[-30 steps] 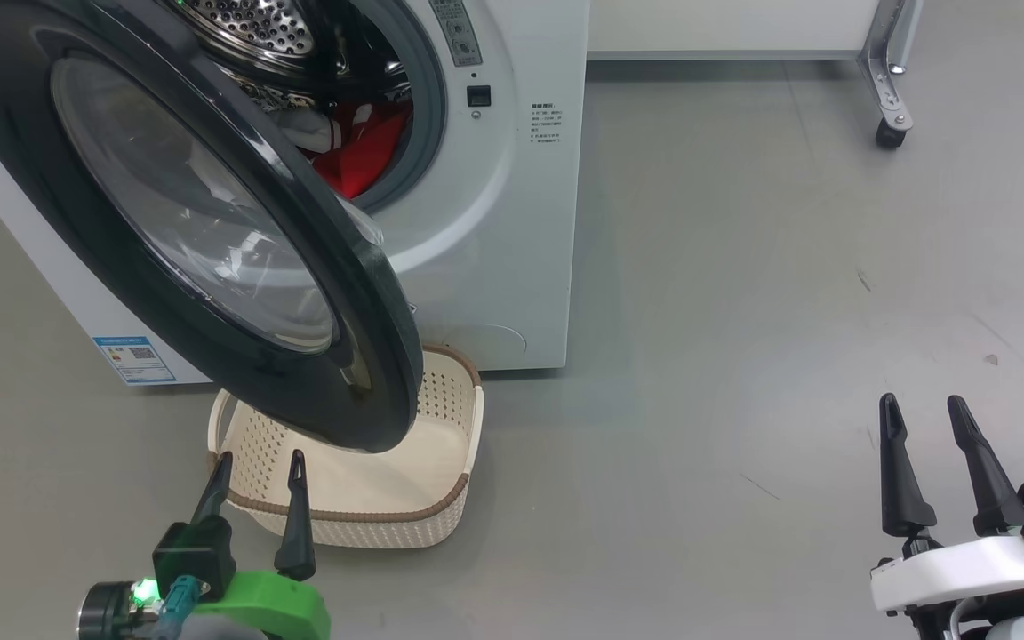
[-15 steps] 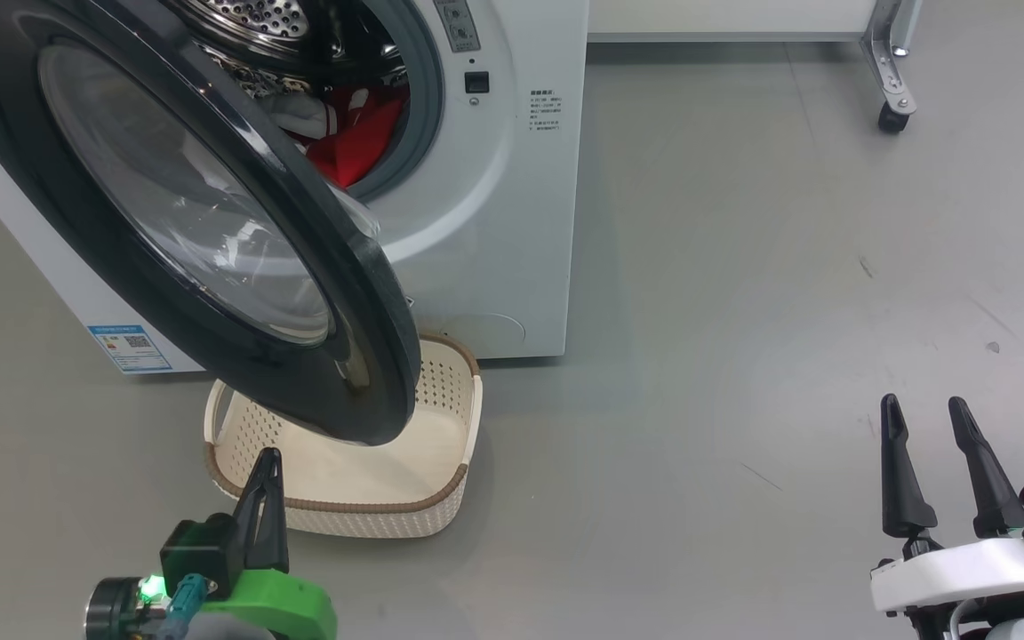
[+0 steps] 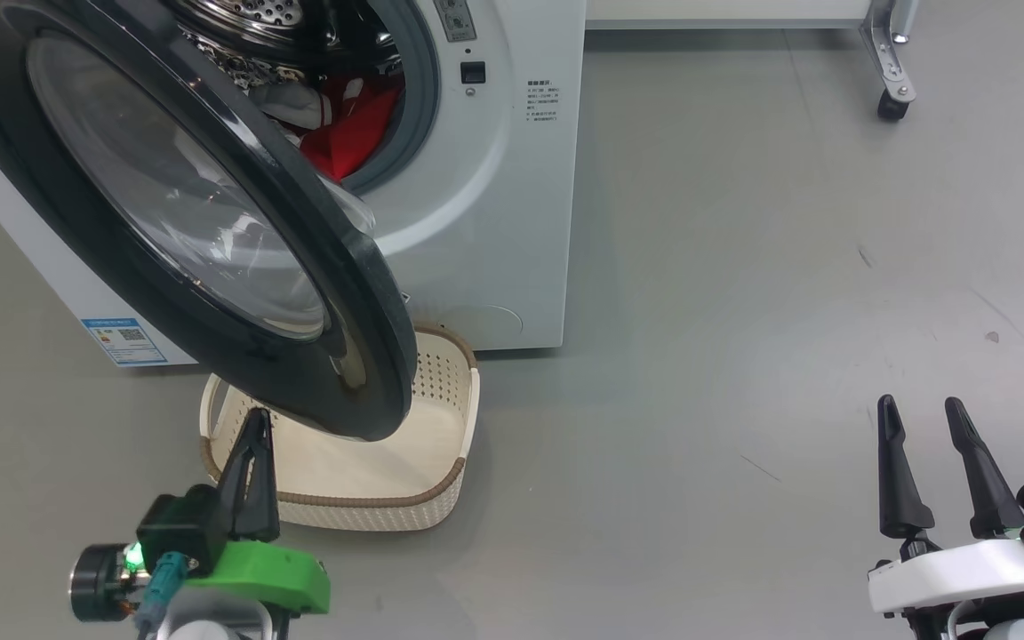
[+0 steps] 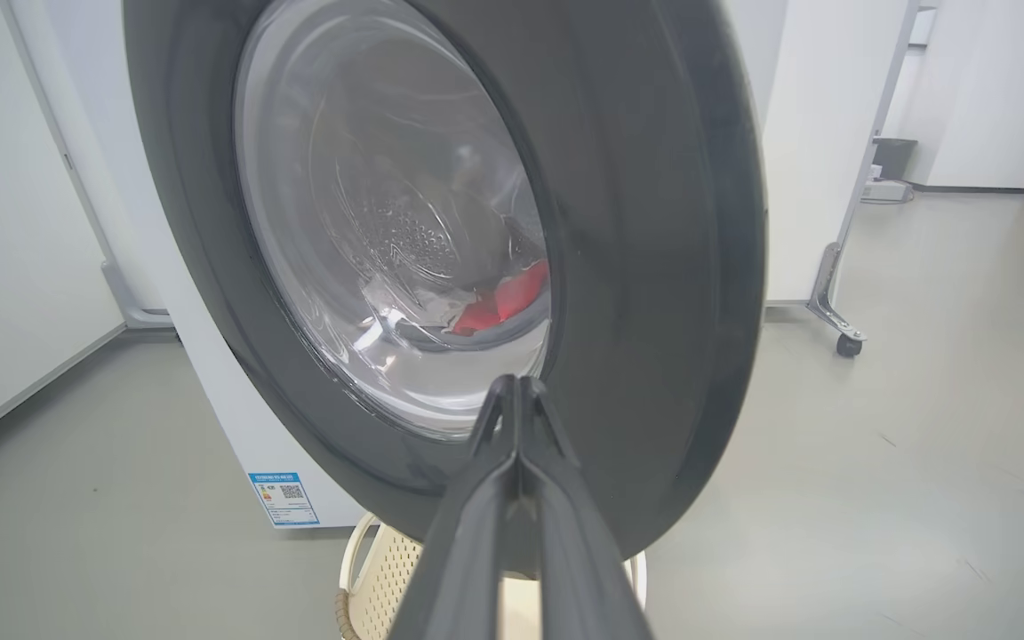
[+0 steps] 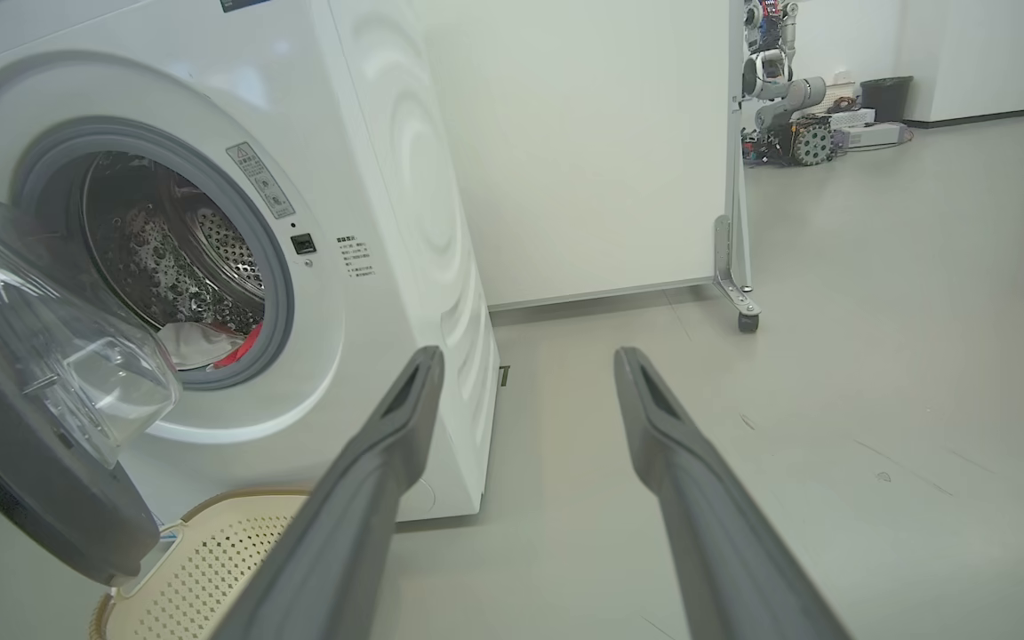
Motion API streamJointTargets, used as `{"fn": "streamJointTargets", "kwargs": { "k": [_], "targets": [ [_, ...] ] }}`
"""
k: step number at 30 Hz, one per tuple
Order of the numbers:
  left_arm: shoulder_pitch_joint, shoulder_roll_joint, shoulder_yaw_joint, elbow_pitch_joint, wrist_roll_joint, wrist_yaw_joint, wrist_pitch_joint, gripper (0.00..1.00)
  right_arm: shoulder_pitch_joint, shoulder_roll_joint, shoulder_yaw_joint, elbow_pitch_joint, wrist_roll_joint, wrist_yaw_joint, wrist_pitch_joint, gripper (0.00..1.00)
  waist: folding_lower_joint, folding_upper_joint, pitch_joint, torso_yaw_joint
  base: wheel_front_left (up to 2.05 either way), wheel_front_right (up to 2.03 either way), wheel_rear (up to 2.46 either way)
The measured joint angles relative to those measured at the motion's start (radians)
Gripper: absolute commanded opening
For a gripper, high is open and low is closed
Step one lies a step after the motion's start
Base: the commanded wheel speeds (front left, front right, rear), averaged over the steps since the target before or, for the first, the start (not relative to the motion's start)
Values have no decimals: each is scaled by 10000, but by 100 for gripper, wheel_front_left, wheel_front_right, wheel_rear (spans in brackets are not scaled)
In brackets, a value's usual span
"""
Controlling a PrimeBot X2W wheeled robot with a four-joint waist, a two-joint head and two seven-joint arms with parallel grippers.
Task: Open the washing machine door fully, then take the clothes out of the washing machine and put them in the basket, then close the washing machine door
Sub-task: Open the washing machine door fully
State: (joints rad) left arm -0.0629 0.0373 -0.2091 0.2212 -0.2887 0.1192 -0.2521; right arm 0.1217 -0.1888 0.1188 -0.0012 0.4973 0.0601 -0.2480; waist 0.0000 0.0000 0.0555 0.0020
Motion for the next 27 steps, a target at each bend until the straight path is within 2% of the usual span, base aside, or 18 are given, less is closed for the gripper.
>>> {"fn": "streamJointTargets", "kwargs": {
  "k": [7, 15, 27],
  "targets": [
    [-527, -4, 265, -1068, -318, 0, 0, 0, -4, 58, 0, 92, -73, 21, -2, 100, 0, 0, 38, -44, 0, 0, 0],
    [-1597, -4, 320, -1916, 90, 0, -12, 0, -53, 238, 73, 242, -163, 130, -12, 100, 0, 0, -16, -157, 0, 0, 0],
    [-2636, -8, -938, -1967, 117, -31, 19, 0, -105, 405, 247, 539, -213, 272, -12, 100, 0, 0, -163, -576, 0, 0, 0]
  ]
}}
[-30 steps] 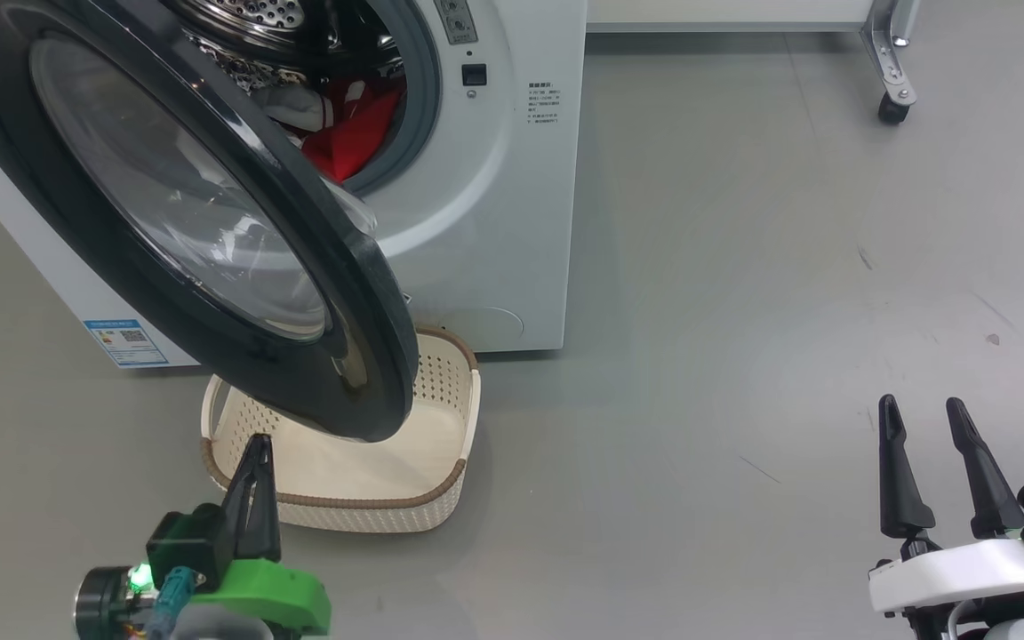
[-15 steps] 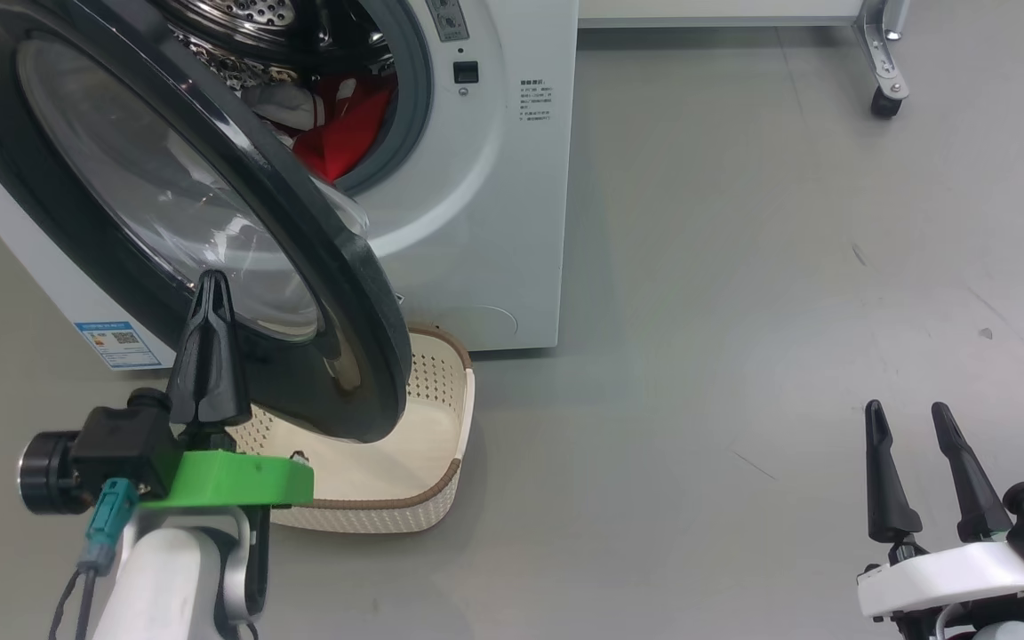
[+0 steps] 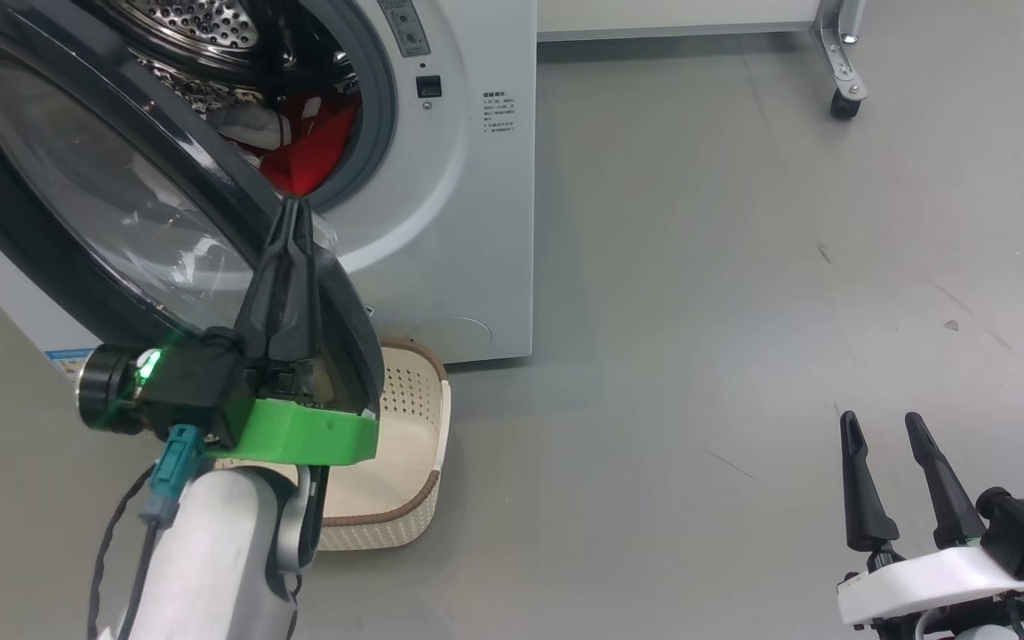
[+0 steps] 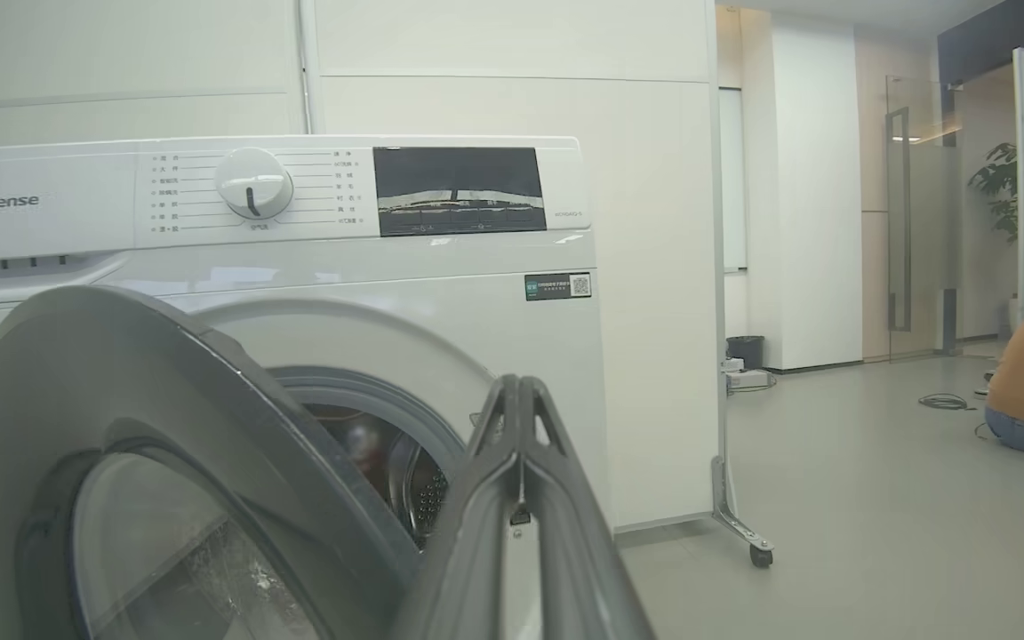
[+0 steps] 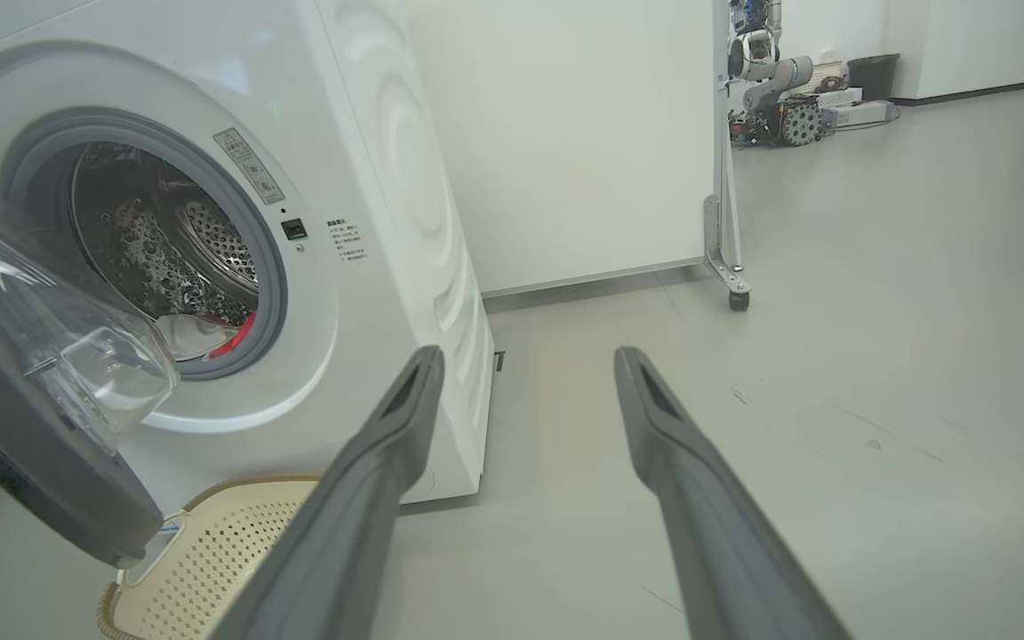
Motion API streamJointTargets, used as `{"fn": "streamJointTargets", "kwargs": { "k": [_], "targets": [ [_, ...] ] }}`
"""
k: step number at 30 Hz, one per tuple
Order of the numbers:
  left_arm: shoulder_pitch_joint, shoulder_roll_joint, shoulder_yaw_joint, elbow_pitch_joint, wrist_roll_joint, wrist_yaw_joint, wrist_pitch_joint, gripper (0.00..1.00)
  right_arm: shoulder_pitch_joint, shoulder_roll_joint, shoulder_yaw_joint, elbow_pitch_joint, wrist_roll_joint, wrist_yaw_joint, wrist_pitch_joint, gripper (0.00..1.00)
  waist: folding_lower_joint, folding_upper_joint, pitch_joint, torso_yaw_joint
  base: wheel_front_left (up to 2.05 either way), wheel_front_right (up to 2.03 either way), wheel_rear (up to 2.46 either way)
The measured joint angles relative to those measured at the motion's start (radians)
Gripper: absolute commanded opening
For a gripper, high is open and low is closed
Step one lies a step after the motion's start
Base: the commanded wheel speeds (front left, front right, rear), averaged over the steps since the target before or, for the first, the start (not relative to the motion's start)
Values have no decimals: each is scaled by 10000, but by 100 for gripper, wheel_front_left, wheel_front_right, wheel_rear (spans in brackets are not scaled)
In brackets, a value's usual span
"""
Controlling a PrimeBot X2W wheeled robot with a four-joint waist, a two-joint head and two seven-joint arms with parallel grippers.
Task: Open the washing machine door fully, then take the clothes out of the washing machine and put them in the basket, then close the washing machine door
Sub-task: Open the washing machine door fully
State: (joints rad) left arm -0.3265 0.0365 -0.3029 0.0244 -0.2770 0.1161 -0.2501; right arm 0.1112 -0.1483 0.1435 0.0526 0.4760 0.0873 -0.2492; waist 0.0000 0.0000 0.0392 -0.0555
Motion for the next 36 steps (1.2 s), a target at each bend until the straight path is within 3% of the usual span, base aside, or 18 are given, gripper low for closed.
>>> {"fn": "streamJointTargets", "kwargs": {
  "k": [12, 23, 36],
  "targets": [
    [-291, -2, -894, 1156, -731, -38, 1104, 0, -105, 155, -12, 77, -46, 82, 0, 100, 0, 0, 136, -472, 0, 0, 0],
    [-697, -2, -1087, 2439, -1956, -25, 1891, 0, -217, 291, -190, 132, -52, 157, 0, 100, 0, 0, 393, -787, 0, 0, 0],
    [-1111, -15, -834, 3871, -2155, 23, 2148, 0, -266, 485, -249, 203, -109, 180, 0, 100, 1, 0, 505, -915, 0, 0, 0]
  ]
}}
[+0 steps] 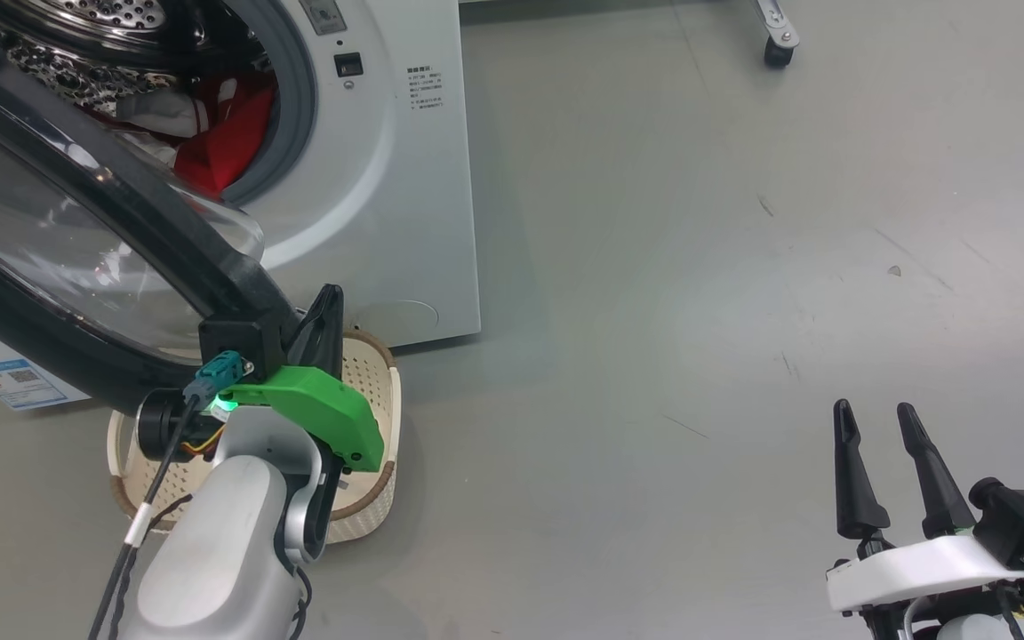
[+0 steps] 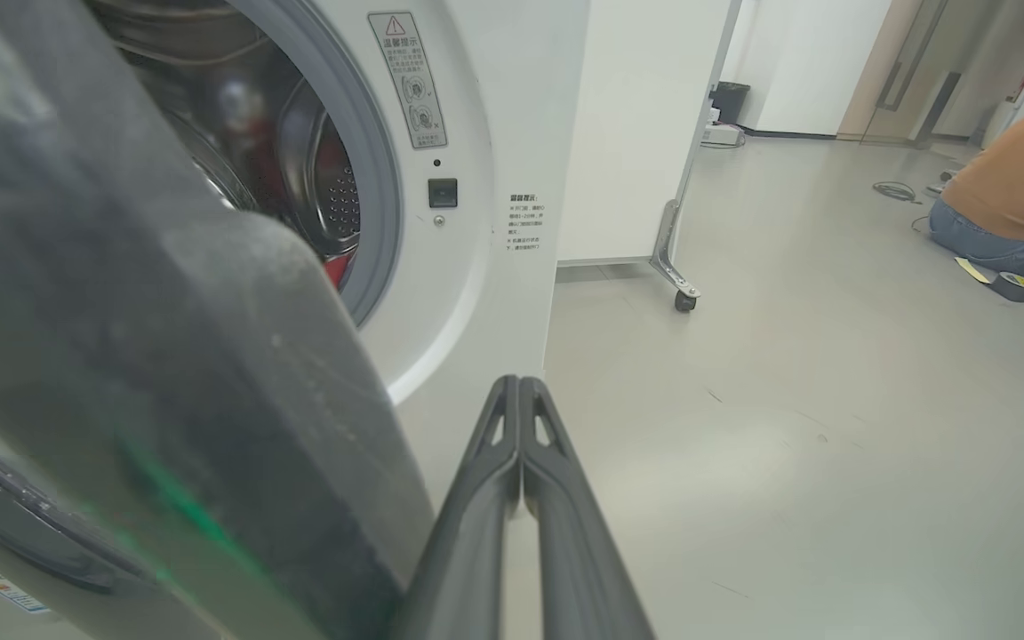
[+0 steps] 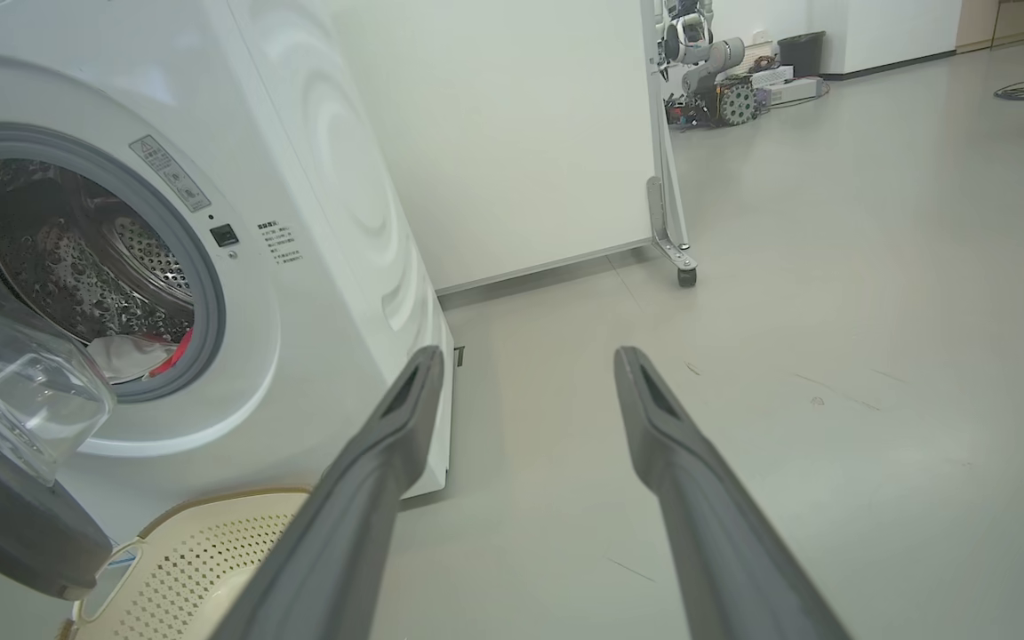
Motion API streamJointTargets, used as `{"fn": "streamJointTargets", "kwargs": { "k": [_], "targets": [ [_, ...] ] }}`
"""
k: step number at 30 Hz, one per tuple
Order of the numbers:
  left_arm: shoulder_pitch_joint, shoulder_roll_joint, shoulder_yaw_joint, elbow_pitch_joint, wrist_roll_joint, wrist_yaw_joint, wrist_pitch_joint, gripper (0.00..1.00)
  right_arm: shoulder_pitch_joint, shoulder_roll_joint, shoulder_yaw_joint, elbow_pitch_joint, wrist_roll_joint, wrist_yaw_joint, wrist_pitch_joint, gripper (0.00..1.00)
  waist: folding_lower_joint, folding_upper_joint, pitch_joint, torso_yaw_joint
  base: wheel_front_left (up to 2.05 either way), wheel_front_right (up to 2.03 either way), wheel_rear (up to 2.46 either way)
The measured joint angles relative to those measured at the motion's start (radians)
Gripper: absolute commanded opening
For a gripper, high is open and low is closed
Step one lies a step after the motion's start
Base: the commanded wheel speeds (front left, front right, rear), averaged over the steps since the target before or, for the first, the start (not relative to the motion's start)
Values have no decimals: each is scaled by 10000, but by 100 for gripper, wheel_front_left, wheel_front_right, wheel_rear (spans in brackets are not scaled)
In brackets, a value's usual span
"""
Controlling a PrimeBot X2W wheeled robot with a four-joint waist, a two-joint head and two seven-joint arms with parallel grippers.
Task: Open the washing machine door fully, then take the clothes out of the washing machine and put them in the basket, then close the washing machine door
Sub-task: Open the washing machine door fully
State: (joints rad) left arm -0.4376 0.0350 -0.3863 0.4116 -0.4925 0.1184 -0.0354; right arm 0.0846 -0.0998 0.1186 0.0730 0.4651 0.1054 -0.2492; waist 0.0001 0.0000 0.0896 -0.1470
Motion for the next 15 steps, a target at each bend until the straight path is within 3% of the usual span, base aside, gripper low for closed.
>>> {"fn": "streamJointTargets", "kwargs": {
  "k": [8, 15],
  "targets": [
    [-200, -178, 94, 506, -6, 0, -151, 0, -9, 50, -213, -15, 0, 69, 0, 100, 0, 0, 20, 90, 0, 0, 0],
    [-353, -399, -207, 941, -299, -8, -485, 0, -8, 48, -384, -19, -17, 79, 0, 100, 0, 0, -51, 568, 0, 0, 0]
  ]
}}
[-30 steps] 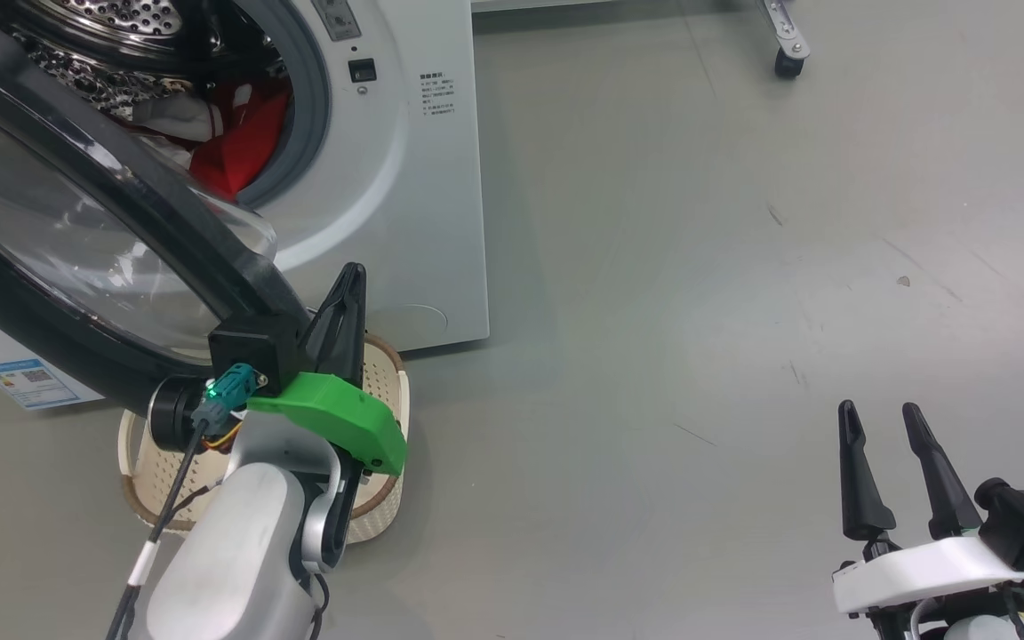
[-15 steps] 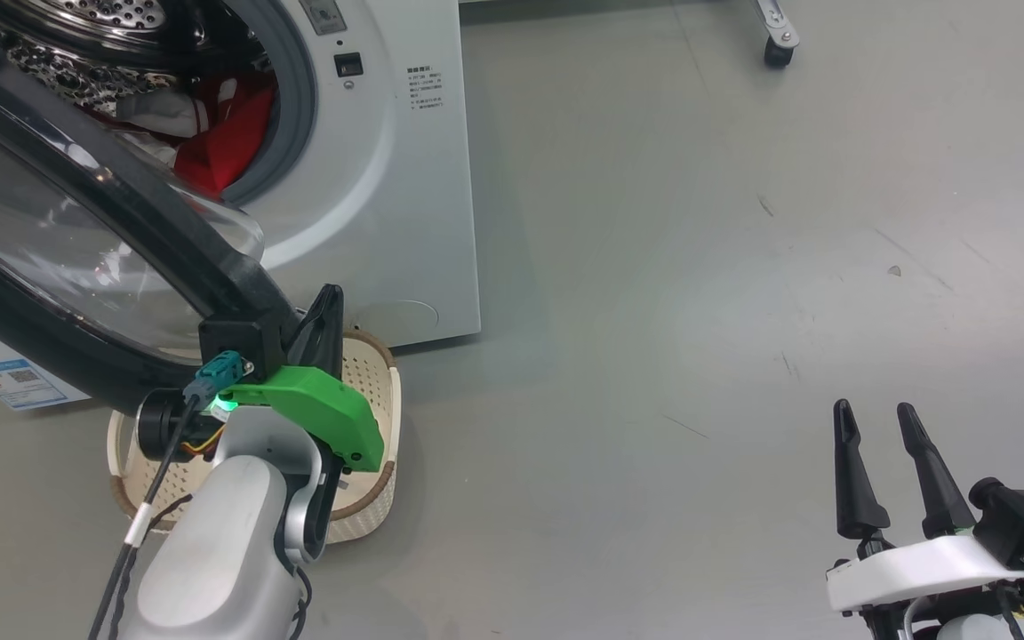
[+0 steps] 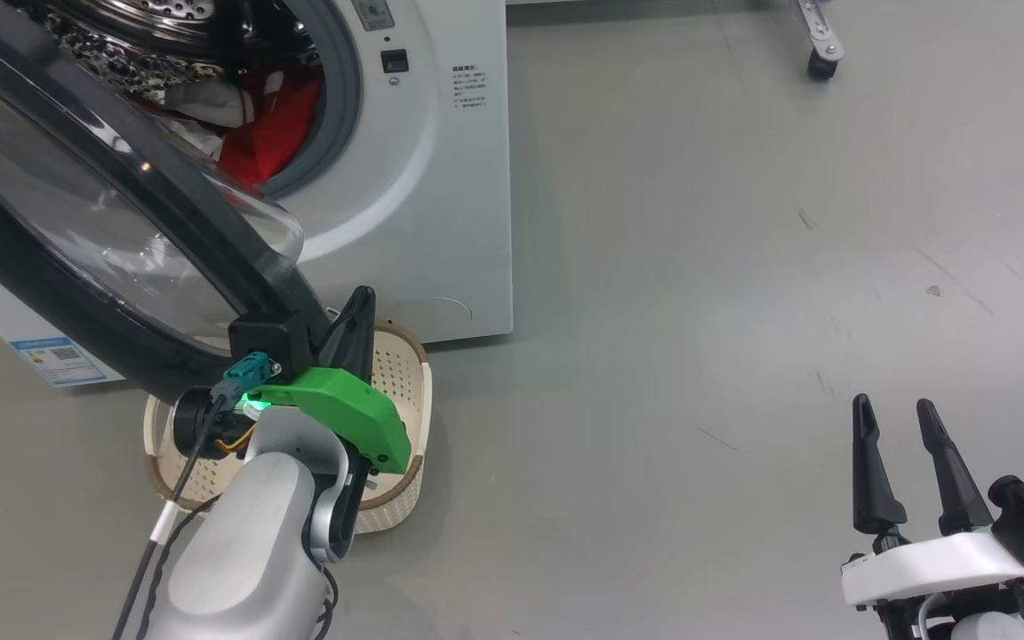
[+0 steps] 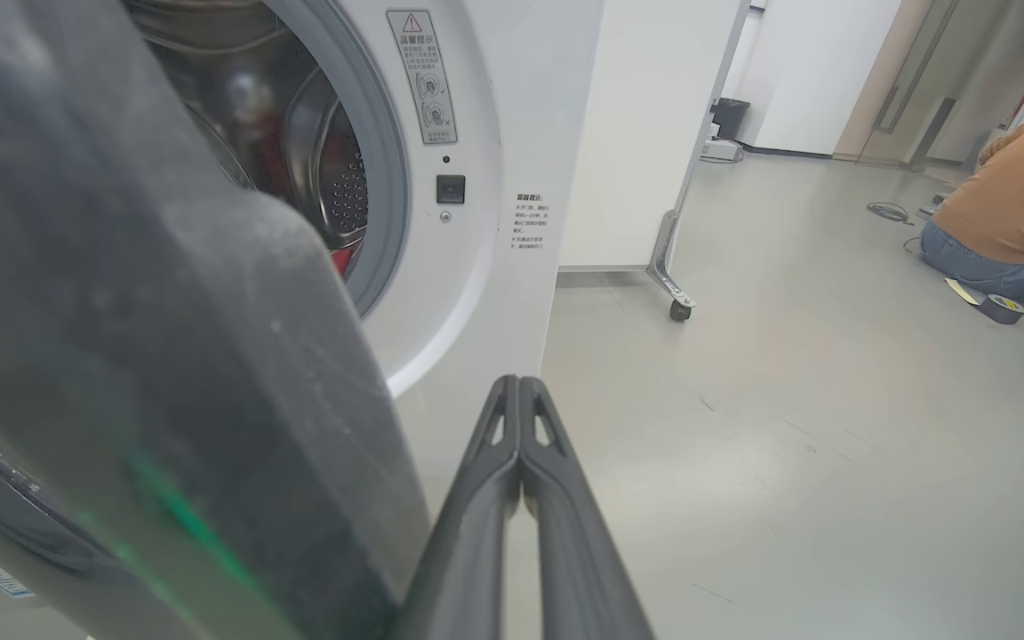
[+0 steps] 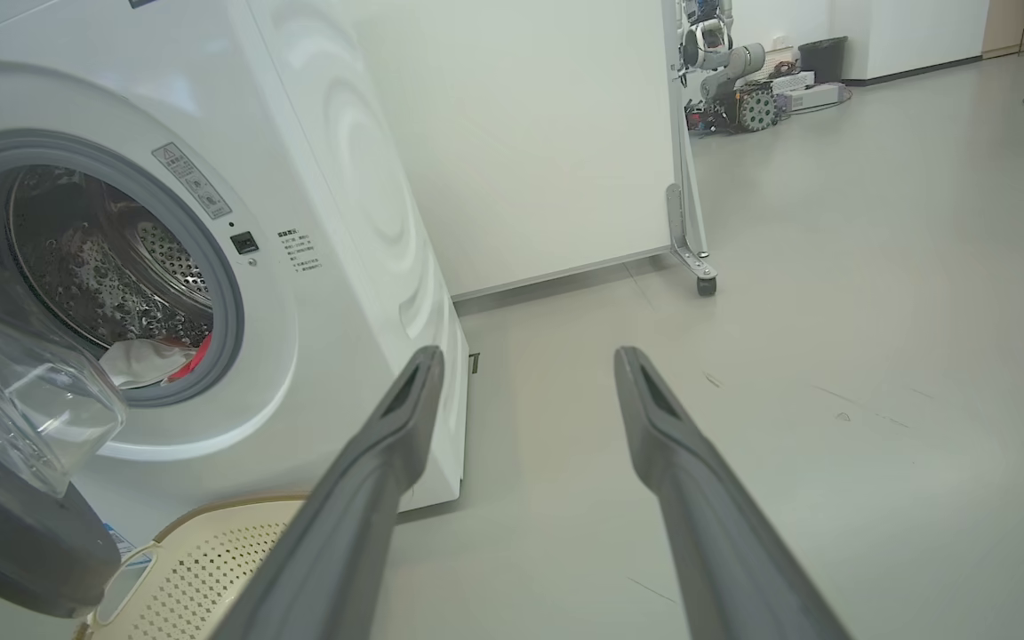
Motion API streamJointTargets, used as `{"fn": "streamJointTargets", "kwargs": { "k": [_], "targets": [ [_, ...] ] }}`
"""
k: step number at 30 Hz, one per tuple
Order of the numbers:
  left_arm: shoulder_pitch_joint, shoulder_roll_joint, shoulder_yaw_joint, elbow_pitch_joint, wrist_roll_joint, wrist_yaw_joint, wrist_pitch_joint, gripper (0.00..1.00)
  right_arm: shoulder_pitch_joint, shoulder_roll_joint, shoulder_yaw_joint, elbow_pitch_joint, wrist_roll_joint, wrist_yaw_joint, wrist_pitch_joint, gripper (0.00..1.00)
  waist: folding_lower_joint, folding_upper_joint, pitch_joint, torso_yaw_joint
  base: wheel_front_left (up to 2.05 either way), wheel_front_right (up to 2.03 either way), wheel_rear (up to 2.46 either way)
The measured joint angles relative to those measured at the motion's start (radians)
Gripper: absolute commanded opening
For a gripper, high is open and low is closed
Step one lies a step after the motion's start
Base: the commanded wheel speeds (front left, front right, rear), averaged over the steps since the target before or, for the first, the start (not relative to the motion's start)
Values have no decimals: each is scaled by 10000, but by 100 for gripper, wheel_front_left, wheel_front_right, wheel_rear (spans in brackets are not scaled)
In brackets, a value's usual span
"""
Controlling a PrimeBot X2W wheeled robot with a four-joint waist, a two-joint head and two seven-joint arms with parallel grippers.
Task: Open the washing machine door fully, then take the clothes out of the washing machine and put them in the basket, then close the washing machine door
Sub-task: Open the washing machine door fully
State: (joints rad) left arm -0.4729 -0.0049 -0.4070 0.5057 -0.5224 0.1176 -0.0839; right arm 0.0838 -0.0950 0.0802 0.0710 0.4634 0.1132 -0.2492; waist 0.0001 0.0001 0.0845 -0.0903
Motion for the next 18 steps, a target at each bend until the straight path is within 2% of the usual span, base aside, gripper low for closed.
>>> {"fn": "streamJointTargets", "kwargs": {
  "k": [12, 18],
  "targets": [
    [35, -165, -803, 468, -324, -12, -332, 0, 74, 2, -8, 36, -79, 52, 0, 100, 0, 0, -336, 1137, 0, 0, 0],
    [187, -161, -911, 679, -587, -12, -512, 0, 206, 12, -6, 123, -81, 84, 0, 100, 0, 0, -525, 1856, 0, 0, 0]
  ]
}}
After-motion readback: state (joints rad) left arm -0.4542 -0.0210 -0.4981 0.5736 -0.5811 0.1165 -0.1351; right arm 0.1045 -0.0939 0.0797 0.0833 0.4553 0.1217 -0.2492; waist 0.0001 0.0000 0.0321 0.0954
